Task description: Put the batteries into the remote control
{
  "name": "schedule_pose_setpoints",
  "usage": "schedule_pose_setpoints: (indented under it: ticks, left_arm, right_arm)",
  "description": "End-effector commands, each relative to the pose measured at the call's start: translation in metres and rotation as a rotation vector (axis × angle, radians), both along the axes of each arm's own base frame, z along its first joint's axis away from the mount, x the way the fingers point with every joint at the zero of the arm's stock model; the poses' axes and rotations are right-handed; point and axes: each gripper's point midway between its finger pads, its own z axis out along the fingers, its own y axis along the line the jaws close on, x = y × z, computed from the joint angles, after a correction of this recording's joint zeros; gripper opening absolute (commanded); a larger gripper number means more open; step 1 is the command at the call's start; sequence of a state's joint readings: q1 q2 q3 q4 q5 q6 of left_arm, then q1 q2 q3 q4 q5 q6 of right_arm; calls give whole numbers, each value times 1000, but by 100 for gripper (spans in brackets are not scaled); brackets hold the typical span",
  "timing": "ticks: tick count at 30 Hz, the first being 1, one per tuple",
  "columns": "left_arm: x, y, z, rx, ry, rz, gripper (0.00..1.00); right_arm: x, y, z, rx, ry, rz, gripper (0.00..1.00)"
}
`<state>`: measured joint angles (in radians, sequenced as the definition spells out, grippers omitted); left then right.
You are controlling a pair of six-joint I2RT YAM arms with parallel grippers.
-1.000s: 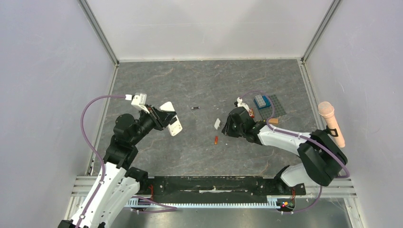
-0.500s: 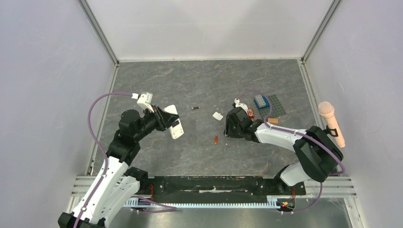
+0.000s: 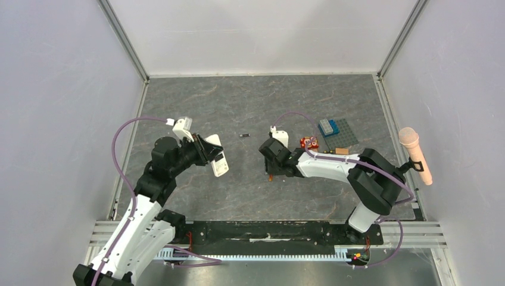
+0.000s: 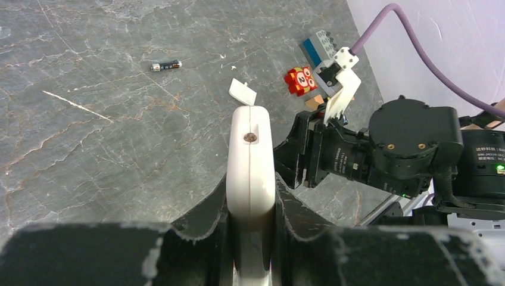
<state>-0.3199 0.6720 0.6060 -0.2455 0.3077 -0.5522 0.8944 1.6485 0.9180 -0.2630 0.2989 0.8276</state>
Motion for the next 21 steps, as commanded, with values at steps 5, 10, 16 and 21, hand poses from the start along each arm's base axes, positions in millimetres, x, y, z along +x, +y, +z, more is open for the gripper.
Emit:
schedule_pose_setpoints:
  ticks: [5, 10, 16, 21]
  left_arm:
    - [3, 4, 11, 6, -42, 23, 2]
    - [3, 5, 8, 11, -31, 24, 2]
    - [3, 4, 7, 10, -17, 24, 2]
    - [-1, 0, 8, -5, -2, 0, 2]
  right_arm:
    - [4, -1, -1, -86, -15, -65, 38]
    - [-1, 0, -8, -109, 9, -54, 28]
    - [-2, 1, -6, -105, 8, -44, 10]
    - [7, 15, 27, -42, -75, 35, 0]
